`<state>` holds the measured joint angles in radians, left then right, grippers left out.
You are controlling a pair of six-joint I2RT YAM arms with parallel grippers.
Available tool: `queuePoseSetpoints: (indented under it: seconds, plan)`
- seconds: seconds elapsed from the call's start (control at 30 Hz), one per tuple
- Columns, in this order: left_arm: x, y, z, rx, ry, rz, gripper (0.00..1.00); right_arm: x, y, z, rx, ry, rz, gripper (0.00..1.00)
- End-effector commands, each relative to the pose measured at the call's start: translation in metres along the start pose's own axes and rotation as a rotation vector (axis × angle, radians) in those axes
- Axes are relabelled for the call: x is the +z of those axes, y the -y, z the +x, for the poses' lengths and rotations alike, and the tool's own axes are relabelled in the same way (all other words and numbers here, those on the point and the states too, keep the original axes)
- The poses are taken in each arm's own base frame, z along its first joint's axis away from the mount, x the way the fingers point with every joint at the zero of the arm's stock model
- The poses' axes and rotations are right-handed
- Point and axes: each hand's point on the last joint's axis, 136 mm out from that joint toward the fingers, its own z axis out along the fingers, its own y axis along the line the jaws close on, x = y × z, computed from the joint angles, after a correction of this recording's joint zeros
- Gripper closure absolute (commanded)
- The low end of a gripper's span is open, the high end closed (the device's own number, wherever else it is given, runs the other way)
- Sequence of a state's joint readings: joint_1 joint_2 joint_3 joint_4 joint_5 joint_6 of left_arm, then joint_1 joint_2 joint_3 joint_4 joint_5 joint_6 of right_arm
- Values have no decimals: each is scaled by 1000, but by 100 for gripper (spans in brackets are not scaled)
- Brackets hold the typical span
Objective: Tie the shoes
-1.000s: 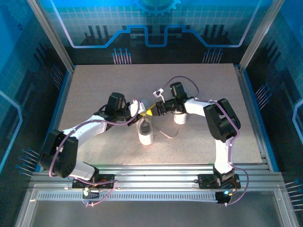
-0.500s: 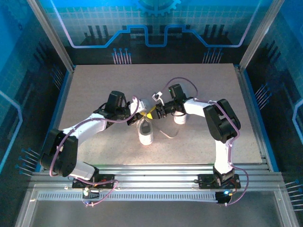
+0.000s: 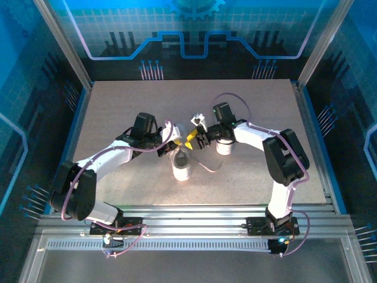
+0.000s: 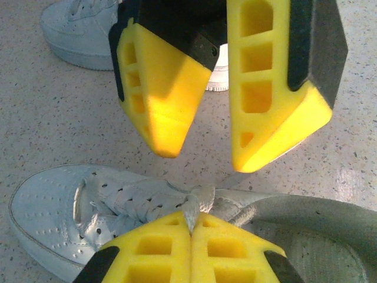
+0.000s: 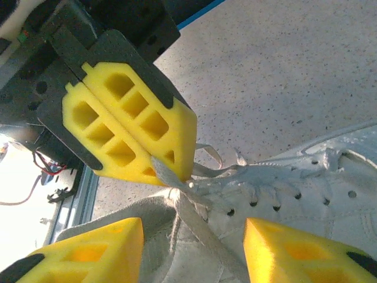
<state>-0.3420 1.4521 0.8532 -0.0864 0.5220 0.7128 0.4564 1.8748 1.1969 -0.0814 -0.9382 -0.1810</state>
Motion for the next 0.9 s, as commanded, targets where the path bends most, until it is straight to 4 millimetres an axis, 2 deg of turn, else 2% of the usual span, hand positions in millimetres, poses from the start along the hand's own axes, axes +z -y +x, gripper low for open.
queuePoseSetpoints:
  seconds: [0.0, 0.3, 0.43, 0.5, 0.67, 0.87]
  plan:
    - [-5, -1, -14, 31, 38, 31, 100, 11, -5, 1, -72, -46, -32, 51]
    - [-6, 3, -12, 52, 23, 54, 100, 24, 0, 7, -140, -98, -49, 51]
    - [-5, 3, -10, 55, 12, 60, 100, 25, 0, 8, -159, -109, -58, 54]
    - [-4, 2, -9, 53, 6, 64, 100, 27, -1, 9, -167, -113, -61, 60]
    - [-3, 1, -8, 48, -1, 66, 100, 27, 3, 9, -171, -109, -31, 85]
    - [-1, -2, -7, 37, -13, 58, 100, 19, 7, 9, -180, -87, 76, 94]
